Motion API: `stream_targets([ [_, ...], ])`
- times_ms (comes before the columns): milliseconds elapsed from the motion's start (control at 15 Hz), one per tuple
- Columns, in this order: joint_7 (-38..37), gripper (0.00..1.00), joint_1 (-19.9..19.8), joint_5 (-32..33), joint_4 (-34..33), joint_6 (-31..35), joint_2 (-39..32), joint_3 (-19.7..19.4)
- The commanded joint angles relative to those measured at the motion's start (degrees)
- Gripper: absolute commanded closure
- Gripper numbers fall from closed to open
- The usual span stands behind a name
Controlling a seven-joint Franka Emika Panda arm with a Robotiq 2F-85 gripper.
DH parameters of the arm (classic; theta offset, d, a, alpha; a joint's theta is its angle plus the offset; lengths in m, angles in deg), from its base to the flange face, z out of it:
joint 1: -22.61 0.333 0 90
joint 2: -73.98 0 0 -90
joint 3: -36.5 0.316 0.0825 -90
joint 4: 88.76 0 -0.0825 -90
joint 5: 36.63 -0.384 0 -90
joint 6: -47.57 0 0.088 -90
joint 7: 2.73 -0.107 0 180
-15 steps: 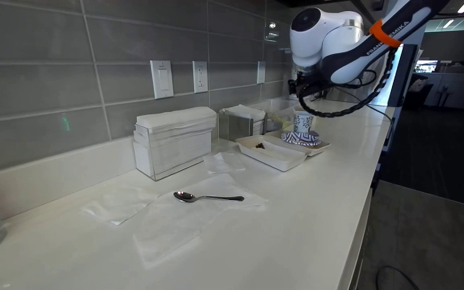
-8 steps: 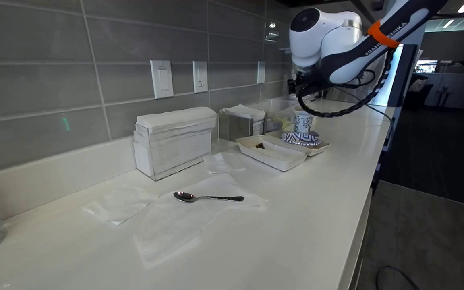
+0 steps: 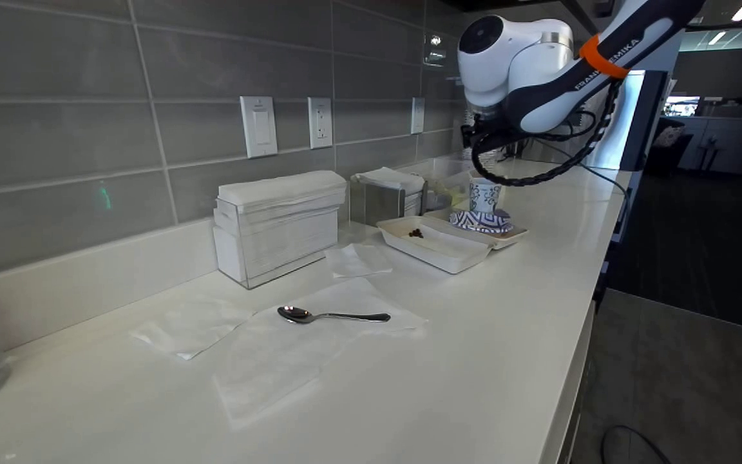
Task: Take the white knife out of the coffee cup and place it next to the silver spoon on the left.
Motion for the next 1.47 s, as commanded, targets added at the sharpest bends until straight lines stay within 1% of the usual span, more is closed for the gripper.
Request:
stream_targets([
  [0, -2.3, 0.00, 1.8, 0.0, -5.8, -4.4, -5.4, -1.0],
  [333, -2.3, 0.00, 2.4, 0.1, -11.5, -7.1, -11.1, -1.2],
  [400, -2.2, 0.02, 2.3, -0.3, -12.5, -7.2, -12.0, -1.3],
  [533, -2.3, 0.12, 2.1, -0.6, -14.3, -7.4, -13.9, -1.6],
  [600, -2.1, 0.20, 2.1, -0.7, -15.1, -7.4, -14.6, -1.7],
  [667, -1.8, 0.34, 1.9, -0.9, -15.5, -6.8, -15.2, -1.7],
  [800, -1.7, 0.53, 2.0, -0.5, -16.5, -6.5, -16.3, -2.0],
  [867, -1.8, 0.56, 2.0, -0.3, -17.0, -6.4, -16.8, -2.1],
  [1067, -1.8, 0.63, 2.1, 0.3, -17.4, -5.0, -17.4, -2.2],
  [1133, -1.9, 0.59, 2.1, 0.6, -17.3, -4.4, -17.3, -2.2],
  [1200, -1.8, 0.58, 2.2, 0.6, -17.3, -4.1, -17.4, -2.1],
  [1400, -0.9, 0.60, 2.2, 0.6, -16.7, -2.2, -17.1, -1.9],
])
